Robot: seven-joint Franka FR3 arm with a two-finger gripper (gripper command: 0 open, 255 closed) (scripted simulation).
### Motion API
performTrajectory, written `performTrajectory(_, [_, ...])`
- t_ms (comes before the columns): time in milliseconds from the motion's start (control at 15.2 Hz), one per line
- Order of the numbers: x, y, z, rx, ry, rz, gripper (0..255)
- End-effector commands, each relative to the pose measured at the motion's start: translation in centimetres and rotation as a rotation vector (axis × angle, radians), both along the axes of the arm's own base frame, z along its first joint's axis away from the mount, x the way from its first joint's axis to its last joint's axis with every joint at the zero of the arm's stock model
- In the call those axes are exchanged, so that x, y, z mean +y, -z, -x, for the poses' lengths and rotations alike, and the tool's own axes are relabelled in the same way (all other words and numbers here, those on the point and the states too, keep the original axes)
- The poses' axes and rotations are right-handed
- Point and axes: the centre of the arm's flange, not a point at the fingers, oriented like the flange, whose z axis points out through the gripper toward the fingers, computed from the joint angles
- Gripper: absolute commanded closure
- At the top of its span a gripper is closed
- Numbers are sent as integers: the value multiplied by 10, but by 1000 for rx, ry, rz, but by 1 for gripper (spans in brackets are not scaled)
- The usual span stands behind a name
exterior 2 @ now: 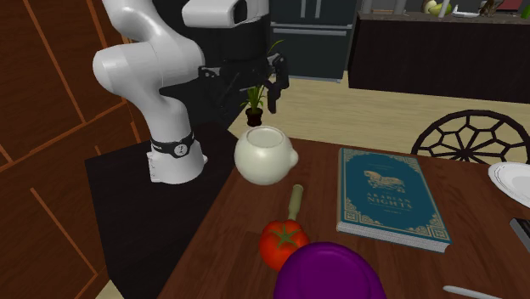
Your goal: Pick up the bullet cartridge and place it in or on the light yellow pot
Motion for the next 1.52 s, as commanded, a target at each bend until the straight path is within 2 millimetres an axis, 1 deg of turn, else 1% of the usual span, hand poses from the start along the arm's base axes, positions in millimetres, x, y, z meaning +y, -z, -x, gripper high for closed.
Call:
performTrajectory(0, [11,22,-3,5,72,7,0])
performTrajectory(660, [68,141,-25,41,405,46,0])
performTrajectory(1188, [104,237,-52,70,668,76,0])
performTrajectory(1452, [105,259,-51,70,668,76,0])
